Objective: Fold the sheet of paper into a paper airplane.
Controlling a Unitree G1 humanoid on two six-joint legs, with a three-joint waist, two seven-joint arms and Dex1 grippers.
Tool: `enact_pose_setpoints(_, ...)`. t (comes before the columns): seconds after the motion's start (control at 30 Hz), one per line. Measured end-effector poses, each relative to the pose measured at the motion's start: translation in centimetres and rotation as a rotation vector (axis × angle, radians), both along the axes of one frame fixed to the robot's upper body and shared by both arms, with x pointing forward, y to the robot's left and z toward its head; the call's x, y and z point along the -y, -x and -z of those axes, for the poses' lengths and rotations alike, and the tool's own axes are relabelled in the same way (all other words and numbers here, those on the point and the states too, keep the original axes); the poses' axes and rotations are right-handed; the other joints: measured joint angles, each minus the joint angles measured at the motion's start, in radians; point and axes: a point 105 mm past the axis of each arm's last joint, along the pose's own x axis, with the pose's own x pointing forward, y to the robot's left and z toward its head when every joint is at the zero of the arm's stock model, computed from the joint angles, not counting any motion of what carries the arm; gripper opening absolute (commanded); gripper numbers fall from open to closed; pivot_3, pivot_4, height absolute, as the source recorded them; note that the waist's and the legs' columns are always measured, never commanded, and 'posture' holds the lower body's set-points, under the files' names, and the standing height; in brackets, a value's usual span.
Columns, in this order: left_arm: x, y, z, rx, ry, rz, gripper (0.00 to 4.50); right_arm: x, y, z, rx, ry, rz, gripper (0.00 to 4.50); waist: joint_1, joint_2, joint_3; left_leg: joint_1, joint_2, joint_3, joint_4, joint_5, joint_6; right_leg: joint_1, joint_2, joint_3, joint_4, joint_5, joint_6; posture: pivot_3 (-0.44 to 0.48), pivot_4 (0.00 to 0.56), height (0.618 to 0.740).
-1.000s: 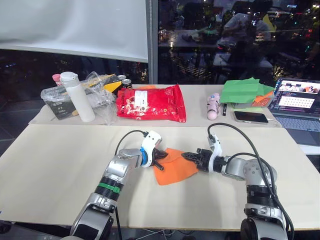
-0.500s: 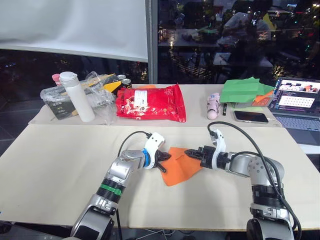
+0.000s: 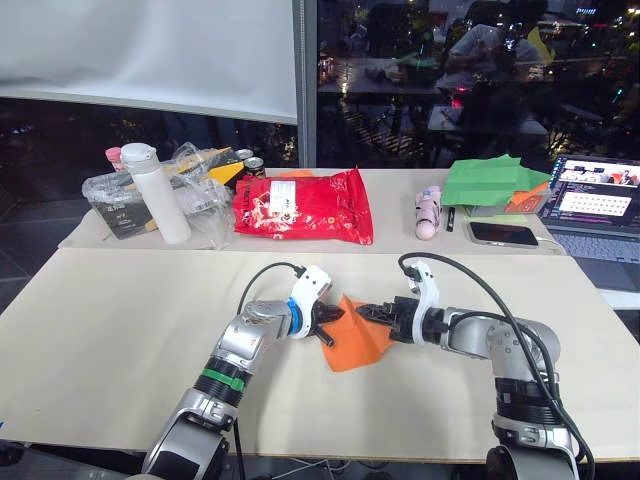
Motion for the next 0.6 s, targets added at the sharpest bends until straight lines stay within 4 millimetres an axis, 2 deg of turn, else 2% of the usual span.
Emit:
enact_pose_setpoints(0.03, 0.0, 0.0, 0.0, 0.0, 0.0, 0.0, 0.0, -0.1, 0.0, 0.0, 0.0, 0.0, -0.003, 0.03, 0.0, 0.0, 0.0, 0.0, 0.0, 0.0, 0.0, 0.0, 0.0, 0.0, 0.0, 0.0, 0.0, 0.0, 0.0, 0.0, 0.15, 0.719)
enact_pose_setpoints(0.13, 0.0, 0.0, 0.0, 0.001, -0.001, -0.001, 0.0, -0.6, 0.2, 0.1, -0.008, -0.01, -0.017, 0.86, 0.0, 0.0, 0.0, 0.0, 0.0, 0.0, 0.0, 0.0, 0.0, 0.0, 0.0, 0.0, 0.0, 0.0, 0.0, 0.0, 0.15, 0.719)
enact_pose_setpoints(0.47, 0.0, 0.0, 0.0, 0.004, -0.004, 0.001, 0.0, -1.4, 0.8, 0.2, -0.038, -0.042, -0.057, 4.33, -0.001, 0.0, 0.0, 0.0, 0.0, 0.0, 0.0, 0.0, 0.0, 0.0, 0.0, 0.0, 0.0, 0.0, 0.0, 0.0, 0.15, 0.719)
enact_pose_setpoints(0.6, 0.0, 0.0, 0.0, 0.006, -0.006, 0.001, 0.0, -1.5, 0.7, -0.4, -0.036, -0.1, -0.054, 4.33, -0.001, 0.0, 0.0, 0.0, 0.0, 0.0, 0.0, 0.0, 0.0, 0.0, 0.0, 0.0, 0.0, 0.0, 0.0, 0.0, 0.15, 0.719)
